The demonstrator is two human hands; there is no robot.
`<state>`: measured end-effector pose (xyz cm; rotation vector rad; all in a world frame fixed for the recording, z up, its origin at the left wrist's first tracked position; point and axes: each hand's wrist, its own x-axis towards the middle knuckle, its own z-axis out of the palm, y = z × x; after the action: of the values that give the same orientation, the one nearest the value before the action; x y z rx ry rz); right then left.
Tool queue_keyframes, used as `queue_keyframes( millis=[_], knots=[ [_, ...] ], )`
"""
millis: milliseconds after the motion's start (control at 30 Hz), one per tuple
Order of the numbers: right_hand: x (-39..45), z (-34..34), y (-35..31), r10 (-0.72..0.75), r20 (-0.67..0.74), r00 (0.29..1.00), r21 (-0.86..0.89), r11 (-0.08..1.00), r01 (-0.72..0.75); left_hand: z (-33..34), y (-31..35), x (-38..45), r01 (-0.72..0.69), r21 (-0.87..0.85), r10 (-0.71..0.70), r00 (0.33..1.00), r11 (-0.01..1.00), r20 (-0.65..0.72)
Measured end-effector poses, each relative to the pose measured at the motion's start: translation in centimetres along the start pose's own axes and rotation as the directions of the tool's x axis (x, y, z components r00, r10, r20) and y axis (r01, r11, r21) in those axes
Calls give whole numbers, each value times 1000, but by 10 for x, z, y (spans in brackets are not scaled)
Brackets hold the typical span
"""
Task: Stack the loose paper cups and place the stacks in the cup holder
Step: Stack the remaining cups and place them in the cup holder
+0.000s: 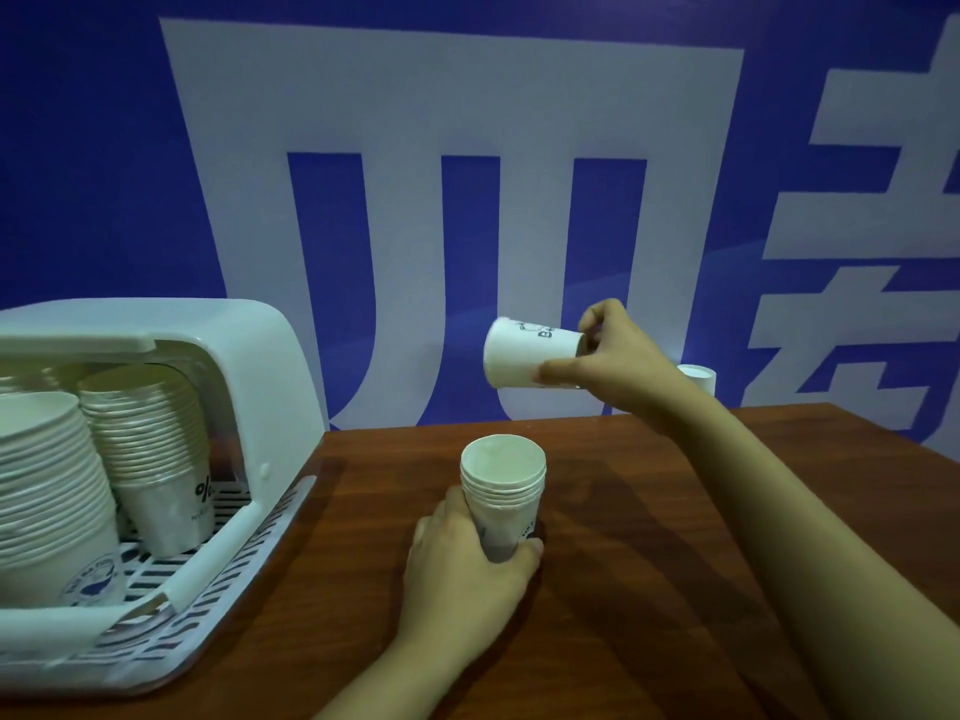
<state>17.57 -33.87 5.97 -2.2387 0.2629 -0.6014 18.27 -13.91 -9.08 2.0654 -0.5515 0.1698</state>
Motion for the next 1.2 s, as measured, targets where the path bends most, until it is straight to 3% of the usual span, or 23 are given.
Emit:
queue_keyframes(
  millis=[133,333,433,567,767,833,967,1033,1100,1200],
  knots=[
    [-13,5,-20,-77,47,996,-102,991,81,-1,2,0,18,-21,-18,1000,1000,8],
    [-33,7,-30,-71,259,963,3,997,73,-2,2,-1,-1,7,1,1000,1000,-11],
    [-36,13,-31,-54,384,922,-164,978,125,-3,4,-1,18,50,-19,1000,999,7],
    [-40,17,-36,-149,356,922,-255,934,249,-3,4,-1,33,14,-33,999,999,3],
    [-41,5,-35,56,507,860,-536,802,264,-4,5,-1,12,8,-12,1000,1000,25],
    [-40,0,-32,65,554,830,-489,833,261,-4,6,-2,-3,4,3,1000,1000,28],
    [-40,1,-32,-91,537,839,-220,944,244,-4,5,-3,7,-22,-6,1000,1000,21],
    [-43,14,-31,-71,599,798,-285,912,295,-5,7,-4,8,-32,-8,1000,999,15],
    [-47,30,-31,61,646,761,-403,874,272,-6,7,-4,8,-46,-8,1000,999,5],
    [-48,36,-30,110,653,749,-451,852,268,-5,7,-4,11,-53,-11,1000,999,0]
  ],
)
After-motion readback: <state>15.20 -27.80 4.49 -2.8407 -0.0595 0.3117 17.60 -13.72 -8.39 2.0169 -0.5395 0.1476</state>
